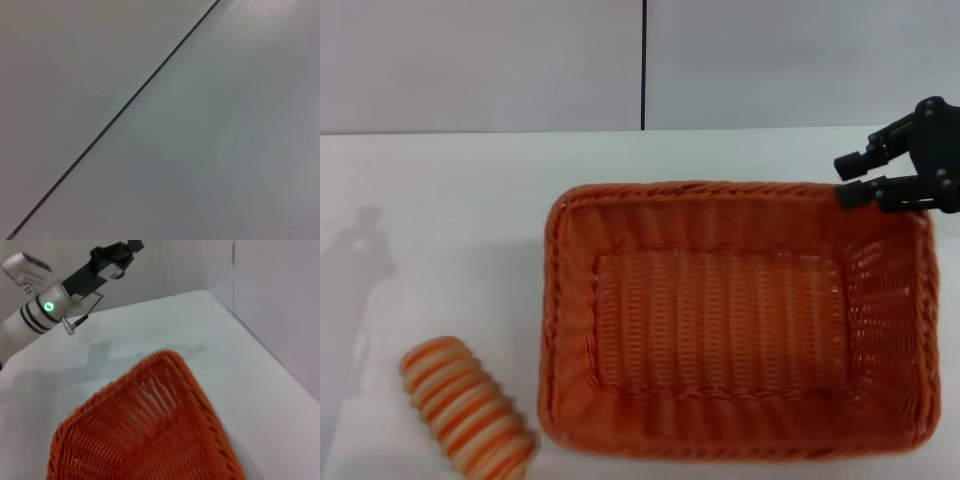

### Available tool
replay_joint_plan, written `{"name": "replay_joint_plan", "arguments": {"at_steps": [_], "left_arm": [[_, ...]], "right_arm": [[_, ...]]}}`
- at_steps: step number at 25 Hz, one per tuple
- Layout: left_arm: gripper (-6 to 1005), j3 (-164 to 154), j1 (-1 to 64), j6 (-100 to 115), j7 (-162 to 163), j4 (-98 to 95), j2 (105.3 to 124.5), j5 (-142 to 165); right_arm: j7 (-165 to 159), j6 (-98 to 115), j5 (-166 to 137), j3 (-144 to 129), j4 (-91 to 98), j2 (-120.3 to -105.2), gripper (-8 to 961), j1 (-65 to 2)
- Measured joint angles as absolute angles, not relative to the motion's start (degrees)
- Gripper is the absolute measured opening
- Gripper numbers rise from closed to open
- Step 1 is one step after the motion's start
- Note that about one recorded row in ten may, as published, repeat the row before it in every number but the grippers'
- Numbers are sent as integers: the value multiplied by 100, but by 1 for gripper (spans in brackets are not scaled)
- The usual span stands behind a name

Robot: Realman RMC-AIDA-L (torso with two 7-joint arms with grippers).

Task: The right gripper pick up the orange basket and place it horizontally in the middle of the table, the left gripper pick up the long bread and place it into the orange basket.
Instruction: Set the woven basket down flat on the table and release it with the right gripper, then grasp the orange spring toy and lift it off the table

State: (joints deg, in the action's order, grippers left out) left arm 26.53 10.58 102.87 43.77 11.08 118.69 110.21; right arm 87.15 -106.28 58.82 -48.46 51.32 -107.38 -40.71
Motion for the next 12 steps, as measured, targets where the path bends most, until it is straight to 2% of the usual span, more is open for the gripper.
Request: {"name": "replay_joint_plan", "arguments": {"at_steps": [4,9,12], "left_arm": [[68,2620,1067,10269,4377,1107,11866,11021],[70,2600,1070,10264,4377,1119,11865,11021],[71,2598,1067,10268,4377,1127,11863,11022]], "right_arm": [[8747,-10476,5889,-4647,5155,-10773,289,-4009],[9063,-10282,5958,-4017,5168,-10870,504,-3883],[9358,-10253,6089,-3361,5130,-11007,506,-3740]]}}
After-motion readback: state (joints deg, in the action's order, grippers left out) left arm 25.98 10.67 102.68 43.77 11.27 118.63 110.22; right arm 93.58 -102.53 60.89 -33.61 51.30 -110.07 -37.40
